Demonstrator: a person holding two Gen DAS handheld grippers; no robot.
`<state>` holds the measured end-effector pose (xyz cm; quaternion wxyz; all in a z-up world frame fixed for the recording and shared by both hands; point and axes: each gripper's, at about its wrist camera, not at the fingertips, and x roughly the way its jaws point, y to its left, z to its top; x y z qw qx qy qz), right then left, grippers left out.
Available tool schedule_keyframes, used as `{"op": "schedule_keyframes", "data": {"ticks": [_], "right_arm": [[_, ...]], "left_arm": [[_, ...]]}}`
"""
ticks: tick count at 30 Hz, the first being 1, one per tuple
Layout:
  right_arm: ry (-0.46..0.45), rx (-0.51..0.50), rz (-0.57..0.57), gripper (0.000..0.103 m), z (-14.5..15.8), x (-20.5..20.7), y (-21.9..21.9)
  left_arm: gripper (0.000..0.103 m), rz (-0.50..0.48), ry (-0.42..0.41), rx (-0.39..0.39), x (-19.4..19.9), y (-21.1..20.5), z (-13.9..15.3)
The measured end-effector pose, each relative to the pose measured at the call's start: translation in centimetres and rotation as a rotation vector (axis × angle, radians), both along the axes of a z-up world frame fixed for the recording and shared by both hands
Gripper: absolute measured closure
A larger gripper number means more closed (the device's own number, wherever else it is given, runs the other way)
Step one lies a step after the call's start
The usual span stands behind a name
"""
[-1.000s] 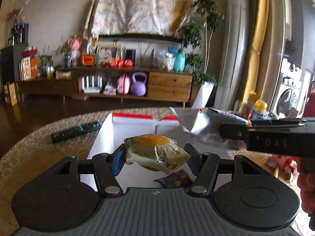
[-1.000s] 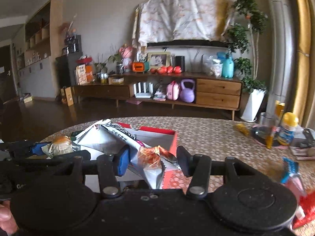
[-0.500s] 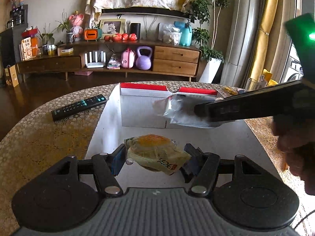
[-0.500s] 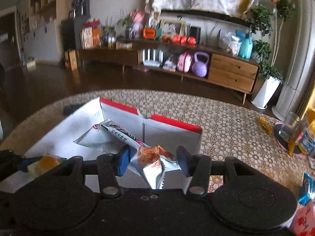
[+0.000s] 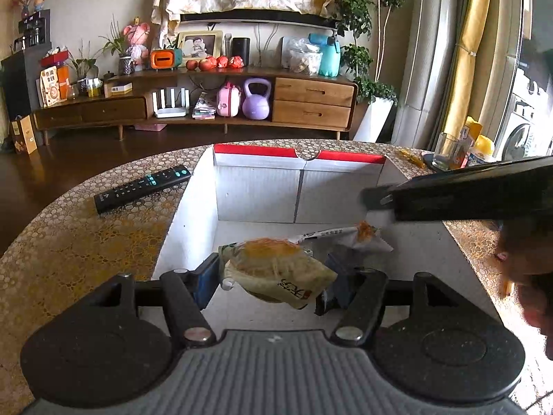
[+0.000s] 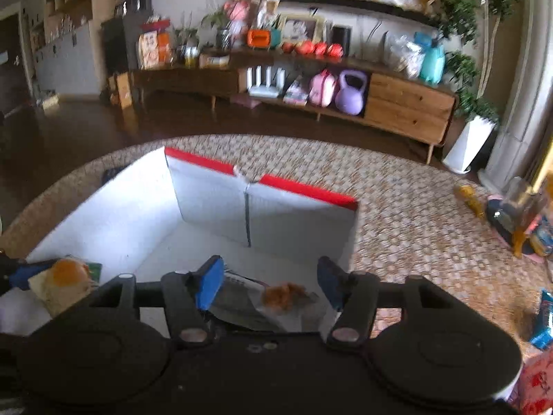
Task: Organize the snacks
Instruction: 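Open left tool to drop the bun while right tool releases the silver wrapper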
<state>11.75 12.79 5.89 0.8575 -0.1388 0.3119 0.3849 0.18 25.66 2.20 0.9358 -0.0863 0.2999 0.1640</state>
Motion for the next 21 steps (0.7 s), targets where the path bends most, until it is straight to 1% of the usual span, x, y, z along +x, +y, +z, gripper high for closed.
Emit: {"op": "schedule_keyframes", "data": {"ticks": [5,11,15,19,21], "right_arm": [[-0.019,0.155,-0.049,0.041,2.3,-1.8,-4.6],[-0.043,0.285,-0.124,0.040,3.2,-4.3,-11.1],[-0.041,0.304,-0.182,0.038,2.4,-4.9,-14.8],[-0.017,0.312,-0.246,0.038,1.2,-4.9,-17.7],[-0.015,0.315,-0.275,0.037,0.6,-4.9,-18.9]], "left_arm": [[0.038,-0.004,0.007,0.014,0.4,-0.2,0.1],[0.037,0.005,0.026,0.026,0.7,-0.5,0.0],[0.035,0.005,0.037,0.034,0.8,-0.6,0.0],[0.035,0.011,0.043,0.037,0.9,-0.8,0.0],[0.032,0.008,0.049,0.045,0.9,-1.0,0.0]]}}
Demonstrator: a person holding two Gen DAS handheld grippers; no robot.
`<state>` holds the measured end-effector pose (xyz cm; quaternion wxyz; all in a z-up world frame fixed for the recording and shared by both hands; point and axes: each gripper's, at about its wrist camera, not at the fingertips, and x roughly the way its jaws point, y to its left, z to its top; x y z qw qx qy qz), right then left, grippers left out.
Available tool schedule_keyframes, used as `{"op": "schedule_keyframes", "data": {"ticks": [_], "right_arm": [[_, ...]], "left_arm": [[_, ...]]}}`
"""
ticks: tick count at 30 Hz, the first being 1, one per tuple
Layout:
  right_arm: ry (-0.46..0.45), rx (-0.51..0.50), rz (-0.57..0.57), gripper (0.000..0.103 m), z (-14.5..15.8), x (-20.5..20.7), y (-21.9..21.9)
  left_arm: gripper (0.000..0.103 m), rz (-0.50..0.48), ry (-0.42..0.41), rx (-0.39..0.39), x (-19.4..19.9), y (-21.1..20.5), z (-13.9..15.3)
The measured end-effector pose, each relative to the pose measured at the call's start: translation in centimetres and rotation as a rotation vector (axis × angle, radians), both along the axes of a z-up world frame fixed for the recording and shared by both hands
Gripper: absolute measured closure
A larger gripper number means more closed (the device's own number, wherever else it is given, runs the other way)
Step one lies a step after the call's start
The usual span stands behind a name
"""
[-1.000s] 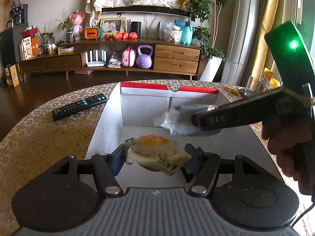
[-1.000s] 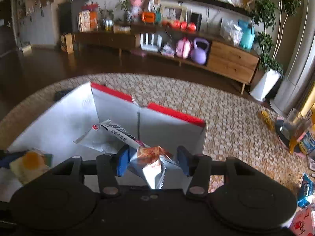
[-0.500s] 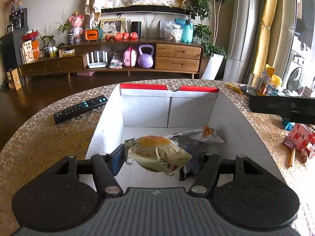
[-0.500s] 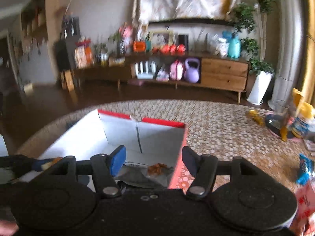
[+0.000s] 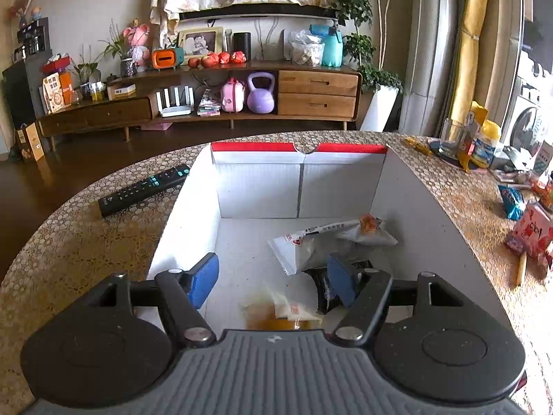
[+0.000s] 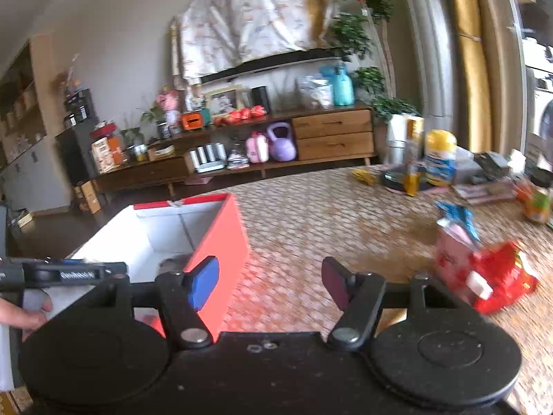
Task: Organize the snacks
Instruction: 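Open left tool to drop the bun while right tool releases the silver wrapper, then move both open tools back to the remaining snacks on the table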
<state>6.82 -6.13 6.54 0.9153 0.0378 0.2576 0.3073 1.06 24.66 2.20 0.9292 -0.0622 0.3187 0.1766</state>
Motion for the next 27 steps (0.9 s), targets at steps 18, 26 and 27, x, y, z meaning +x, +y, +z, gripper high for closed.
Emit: {"op": "schedule_keyframes", "data": {"ticks": [18,26,27], "right_arm": [[0.012,0.017,-0.190,0.036,-2.7,-0.5,-9.2],[0.009,0.027,-0.231,0.035,-3.1,-0.5,-11.5],[0.010,0.026,-0.237,0.035,-3.2,-0.5,-11.8]], "left_arm": [[0.022,-0.146,-0.158,0.025,-0.8,-8.7,3.7],[0.022,-0.237,-0.183,0.039,0.4,-13.2,4.2],[0.022,-0.252,-0.184,0.039,0.5,-13.8,4.2]]}}
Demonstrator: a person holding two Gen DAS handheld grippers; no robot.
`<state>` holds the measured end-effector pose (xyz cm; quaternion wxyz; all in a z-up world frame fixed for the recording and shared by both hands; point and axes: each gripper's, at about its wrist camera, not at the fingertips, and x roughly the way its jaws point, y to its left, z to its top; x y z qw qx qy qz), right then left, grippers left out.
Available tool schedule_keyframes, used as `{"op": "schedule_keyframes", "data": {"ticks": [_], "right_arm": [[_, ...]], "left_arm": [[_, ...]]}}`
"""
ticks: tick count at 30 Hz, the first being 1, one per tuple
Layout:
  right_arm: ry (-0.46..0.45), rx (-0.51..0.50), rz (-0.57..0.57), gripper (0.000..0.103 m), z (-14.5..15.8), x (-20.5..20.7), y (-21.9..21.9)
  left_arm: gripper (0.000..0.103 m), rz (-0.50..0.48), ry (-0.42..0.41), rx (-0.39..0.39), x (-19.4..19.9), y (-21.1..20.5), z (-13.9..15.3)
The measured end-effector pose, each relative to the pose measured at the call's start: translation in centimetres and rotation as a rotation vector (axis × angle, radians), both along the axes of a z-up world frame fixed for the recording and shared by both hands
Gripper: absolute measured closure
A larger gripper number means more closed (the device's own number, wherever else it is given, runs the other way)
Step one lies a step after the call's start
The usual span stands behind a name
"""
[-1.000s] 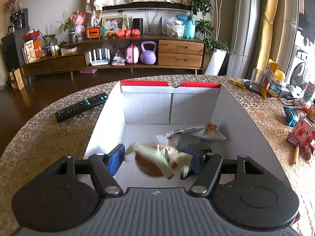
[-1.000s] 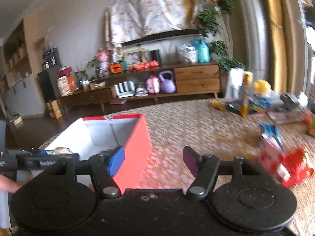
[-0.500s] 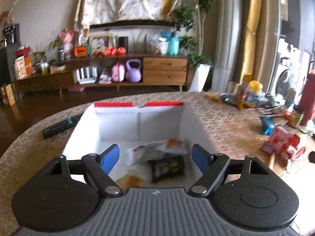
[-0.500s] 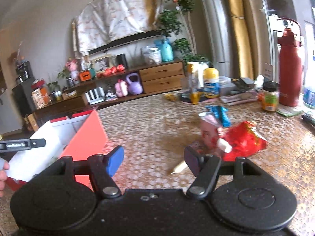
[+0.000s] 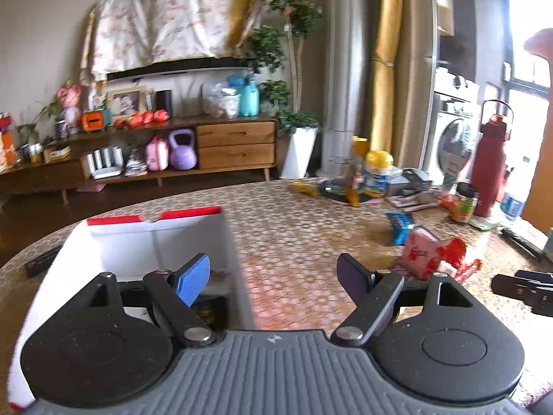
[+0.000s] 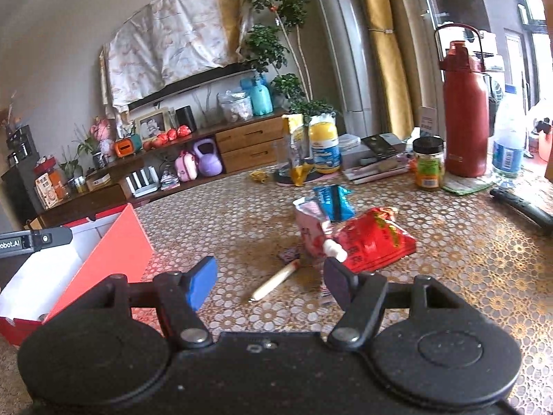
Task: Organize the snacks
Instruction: 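Move both open tools back to the remaining snacks on the table, then grasp the pink-white pouch with left tool while right tool grasps the red chip bag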
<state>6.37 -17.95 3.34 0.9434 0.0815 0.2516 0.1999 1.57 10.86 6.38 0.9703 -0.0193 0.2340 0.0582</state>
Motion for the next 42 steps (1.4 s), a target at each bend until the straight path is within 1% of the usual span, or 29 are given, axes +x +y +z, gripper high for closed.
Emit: {"op": "schedule_keyframes", "data": {"ticks": [11,21,31,35,42], "right_arm": [[0.016,-0.011,-0.071,0.035,-1.2,0.8,-3.0],[0.031,-0.017,-0.125,0.035,-2.4,2.2,-5.6],[0.056,-0.014,-0.165,0.035,-3.9,4.2,-7.8],[0.064,-0.012,-0.174,0.034,-4.4,4.9,-8.5],[0.075,-0.005,-0.175,0.034,-5.1,6.0,-9.0]], "left_arm": [[0.022,-0.134,0.024,0.011,2.6,-6.1,-1.2],[0.022,-0.201,0.049,0.007,6.2,-10.5,-2.7],[0.022,-0.212,0.086,-0.010,11.1,-13.8,-4.1],[0.022,-0.215,0.097,-0.001,13.5,-15.2,-5.0],[0.022,-0.205,0.132,-0.016,16.9,-16.9,-6.9]]}}
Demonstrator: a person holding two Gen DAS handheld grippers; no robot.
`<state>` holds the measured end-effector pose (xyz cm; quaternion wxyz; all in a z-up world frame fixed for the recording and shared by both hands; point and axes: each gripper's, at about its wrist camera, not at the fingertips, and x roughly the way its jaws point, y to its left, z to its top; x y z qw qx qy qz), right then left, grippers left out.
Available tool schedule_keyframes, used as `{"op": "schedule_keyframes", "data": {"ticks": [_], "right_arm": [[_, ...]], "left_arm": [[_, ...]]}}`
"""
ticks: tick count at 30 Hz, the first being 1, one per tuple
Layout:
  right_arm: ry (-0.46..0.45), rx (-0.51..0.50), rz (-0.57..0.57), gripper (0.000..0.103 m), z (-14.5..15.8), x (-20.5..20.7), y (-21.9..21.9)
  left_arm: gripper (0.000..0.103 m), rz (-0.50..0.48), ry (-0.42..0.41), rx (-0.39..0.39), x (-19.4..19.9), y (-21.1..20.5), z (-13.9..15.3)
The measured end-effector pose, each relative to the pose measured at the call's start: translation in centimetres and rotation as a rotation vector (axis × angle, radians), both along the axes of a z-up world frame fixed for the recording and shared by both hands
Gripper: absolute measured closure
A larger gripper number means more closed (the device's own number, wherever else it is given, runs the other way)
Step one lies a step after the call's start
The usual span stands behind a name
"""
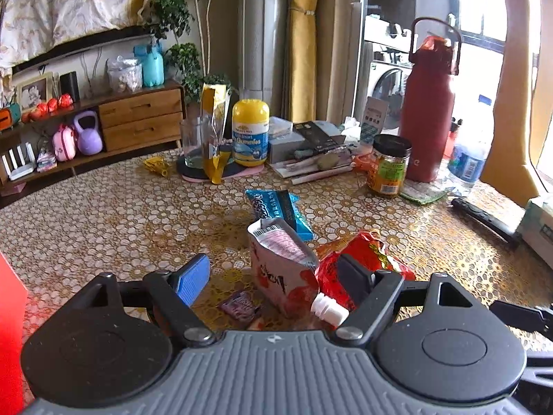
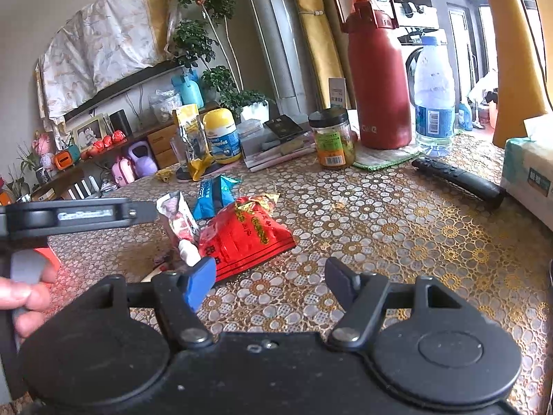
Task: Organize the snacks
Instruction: 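Grasp the pink-white pouch with left tool while right tool grasps the red chip bag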
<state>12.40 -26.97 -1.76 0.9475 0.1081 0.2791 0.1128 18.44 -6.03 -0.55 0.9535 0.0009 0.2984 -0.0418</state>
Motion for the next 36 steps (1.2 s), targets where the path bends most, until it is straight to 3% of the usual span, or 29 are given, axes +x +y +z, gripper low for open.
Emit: {"op": "schedule_keyframes", "data": {"ticks": [10,15,19,27,36], "right_arm": [[0.010,0.005,0.009,0.034,-0.5,1.6,0.0],[0.012,0.005,0.015,0.032,-0.7,2.5,0.3],[0.009,-0.005,0.027,0.031,-0.7,3.3,0.7],[0.008,-0.051,0.061,0.029,-1.1,6.2,2.2],[0.015,-0.111,0.113,0.022,-1.3,8.8,4.2]], "left_arm": [[0.022,0.057,0.026,-0.027,3.0,-0.3,-1.9],[0.046,0.036,0.039,-0.054,3.7,-0.2,-2.4],[0.051,0.031,0.052,-0.058,4.0,-0.3,-3.1],[0.075,0.013,0.036,-0.069,3.5,0.4,-2.7],[0.077,0.015,0.030,-0.128,2.4,2.3,-2.1]]}}
